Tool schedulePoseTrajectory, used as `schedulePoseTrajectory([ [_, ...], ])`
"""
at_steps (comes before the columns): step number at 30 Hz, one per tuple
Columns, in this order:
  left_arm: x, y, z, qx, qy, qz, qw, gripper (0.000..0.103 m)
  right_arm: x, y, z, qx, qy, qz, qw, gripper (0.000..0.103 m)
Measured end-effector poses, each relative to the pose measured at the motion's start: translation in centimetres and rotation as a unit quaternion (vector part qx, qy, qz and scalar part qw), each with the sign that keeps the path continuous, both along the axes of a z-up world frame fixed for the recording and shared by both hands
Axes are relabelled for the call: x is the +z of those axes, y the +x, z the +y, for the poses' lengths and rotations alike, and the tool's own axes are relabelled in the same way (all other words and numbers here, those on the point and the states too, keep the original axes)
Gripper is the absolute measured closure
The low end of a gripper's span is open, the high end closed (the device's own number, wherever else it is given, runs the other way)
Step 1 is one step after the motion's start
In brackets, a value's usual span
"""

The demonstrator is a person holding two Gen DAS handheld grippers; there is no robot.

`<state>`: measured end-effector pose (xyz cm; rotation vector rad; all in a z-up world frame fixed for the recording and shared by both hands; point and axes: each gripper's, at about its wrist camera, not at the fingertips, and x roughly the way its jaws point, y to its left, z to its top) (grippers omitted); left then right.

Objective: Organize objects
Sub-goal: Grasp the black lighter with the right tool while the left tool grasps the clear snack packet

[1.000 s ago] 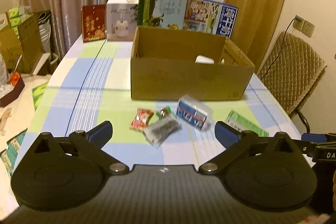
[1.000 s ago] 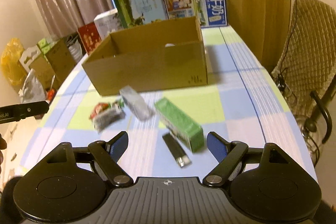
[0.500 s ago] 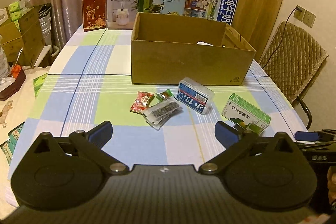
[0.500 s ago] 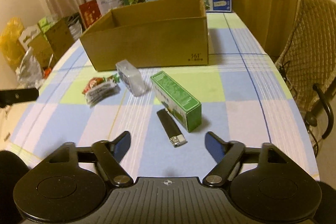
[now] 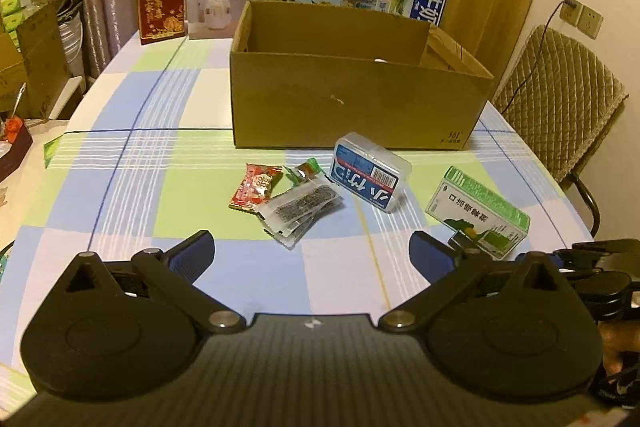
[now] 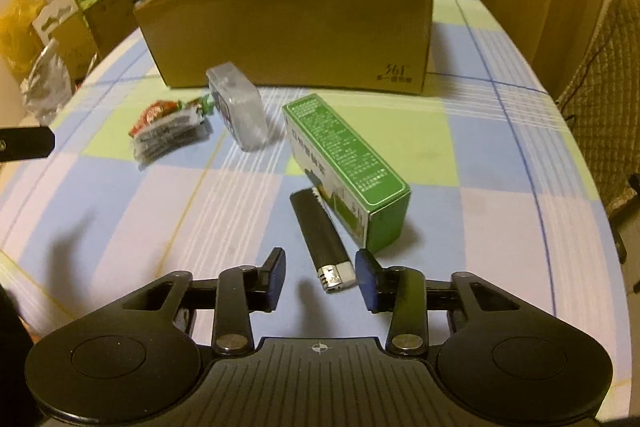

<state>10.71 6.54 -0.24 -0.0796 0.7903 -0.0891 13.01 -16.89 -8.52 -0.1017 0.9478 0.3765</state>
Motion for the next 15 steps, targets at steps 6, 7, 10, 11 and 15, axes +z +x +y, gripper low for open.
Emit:
schedulePoseTrajectory([
  [6, -1.2, 1.4, 0.2, -0.007, -0.015, 0.011, 0.9998, 0.001, -1.4, 1.0, 1.1, 0.008, -0.023, 0.001, 1.0, 0.072],
  [7, -1.4, 1.7, 0.2, -0.009, -0.016, 0.013, 0.9998, 0.001, -1.7, 1.2, 1.3, 0.009, -0.026, 0.003, 1.0, 0.073],
  [10, -1.7, 2.2, 0.2, -0.013, -0.018, 0.016, 0.9996, 0.001, -2.0, 1.3, 1.8, 0.013, -0.038, -0.006, 0.999, 0.075],
  [11, -1.9, 2.4, 0.3, -0.015, -0.018, 0.017, 0.9996, 0.001, -2.1, 1.4, 2.0, 0.016, -0.039, -0.009, 0.999, 0.076],
  [15, -2.4, 3.2, 0.4, -0.021, -0.017, 0.02, 0.9994, 0.001, -2.3, 1.8, 2.8, 0.023, -0.042, -0.013, 0.999, 0.082],
])
